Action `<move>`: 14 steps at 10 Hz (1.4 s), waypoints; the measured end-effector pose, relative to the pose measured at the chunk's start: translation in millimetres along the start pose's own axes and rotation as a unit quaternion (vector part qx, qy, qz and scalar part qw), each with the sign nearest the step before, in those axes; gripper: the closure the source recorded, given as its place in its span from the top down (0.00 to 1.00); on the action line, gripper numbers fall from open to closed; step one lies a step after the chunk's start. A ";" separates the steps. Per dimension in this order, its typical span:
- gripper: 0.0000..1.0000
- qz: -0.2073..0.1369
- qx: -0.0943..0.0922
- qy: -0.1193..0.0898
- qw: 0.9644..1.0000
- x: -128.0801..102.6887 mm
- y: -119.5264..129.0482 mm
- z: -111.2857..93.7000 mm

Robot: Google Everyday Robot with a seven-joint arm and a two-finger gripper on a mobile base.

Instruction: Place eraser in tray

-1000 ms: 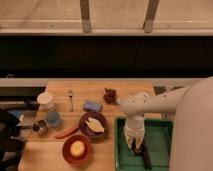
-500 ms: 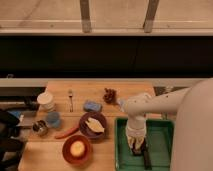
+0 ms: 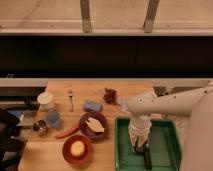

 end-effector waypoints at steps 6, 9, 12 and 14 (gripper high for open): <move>0.00 0.011 -0.018 -0.079 0.997 13.6 -16.0 -65.7; 0.00 0.001 -0.028 -0.107 0.994 20.1 -11.2 -80.8; 0.00 -0.023 -0.034 -0.104 0.994 19.6 7.2 -76.0; 0.00 -0.031 -0.037 -0.093 0.994 17.1 13.3 -66.9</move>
